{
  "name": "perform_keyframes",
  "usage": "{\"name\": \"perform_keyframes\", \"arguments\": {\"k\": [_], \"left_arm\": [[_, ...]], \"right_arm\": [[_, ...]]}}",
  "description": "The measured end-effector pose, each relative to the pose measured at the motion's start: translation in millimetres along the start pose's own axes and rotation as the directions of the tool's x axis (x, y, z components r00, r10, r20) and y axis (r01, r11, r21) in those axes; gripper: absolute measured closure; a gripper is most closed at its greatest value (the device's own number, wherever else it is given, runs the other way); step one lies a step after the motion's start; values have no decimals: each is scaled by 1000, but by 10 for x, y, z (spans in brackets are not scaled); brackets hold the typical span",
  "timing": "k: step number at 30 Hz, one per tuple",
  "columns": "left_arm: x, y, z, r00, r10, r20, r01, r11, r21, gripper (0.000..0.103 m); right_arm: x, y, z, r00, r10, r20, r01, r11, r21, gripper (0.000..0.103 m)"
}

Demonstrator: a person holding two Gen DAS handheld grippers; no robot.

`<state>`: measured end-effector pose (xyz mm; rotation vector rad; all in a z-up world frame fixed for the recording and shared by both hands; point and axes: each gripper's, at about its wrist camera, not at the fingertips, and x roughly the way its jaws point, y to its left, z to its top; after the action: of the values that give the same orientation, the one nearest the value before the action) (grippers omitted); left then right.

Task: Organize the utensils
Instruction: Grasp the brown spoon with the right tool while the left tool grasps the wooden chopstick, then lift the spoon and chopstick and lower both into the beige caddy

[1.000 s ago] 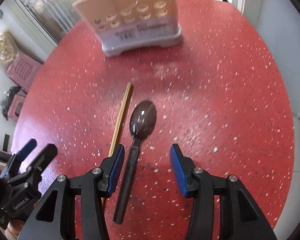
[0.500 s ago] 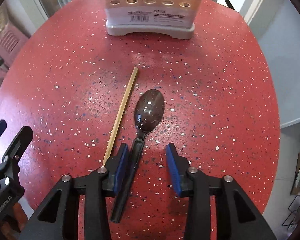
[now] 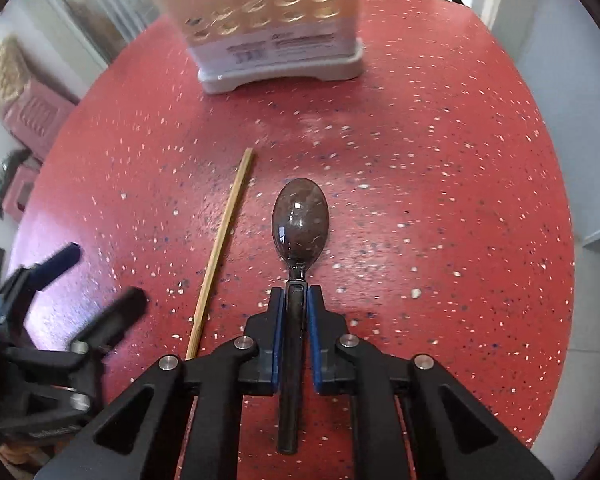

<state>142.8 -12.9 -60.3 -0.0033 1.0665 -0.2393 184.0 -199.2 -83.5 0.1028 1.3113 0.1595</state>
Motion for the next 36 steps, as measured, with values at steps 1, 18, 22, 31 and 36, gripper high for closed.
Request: {"name": "perform_keyframes", "arguments": {"k": [1,18,22,31,36], "left_arm": [[38,-69,28,1000,-7,-13,7,1000,19,0],[368,-606,265,986,40,-161,-7,979,203,17],[411,-605,308,984,46,-170,-11,979,203,17],[450,-815,358,982,30,-188,16,971,239,51],[434,-812,380,986,10,-169,26,978,207,69]], "right_arm": [[-25,-62,6,1000,5,6,-5,1000,10,91],[-324,-282,-5,995,67,70,-70,996,51,91],[-382,-310,-6,994,75,76,-79,996,48,91],[-428,-371,-15,992,92,85,-97,994,55,91],[-463,-427,-20,989,108,97,-114,992,60,91]]}}
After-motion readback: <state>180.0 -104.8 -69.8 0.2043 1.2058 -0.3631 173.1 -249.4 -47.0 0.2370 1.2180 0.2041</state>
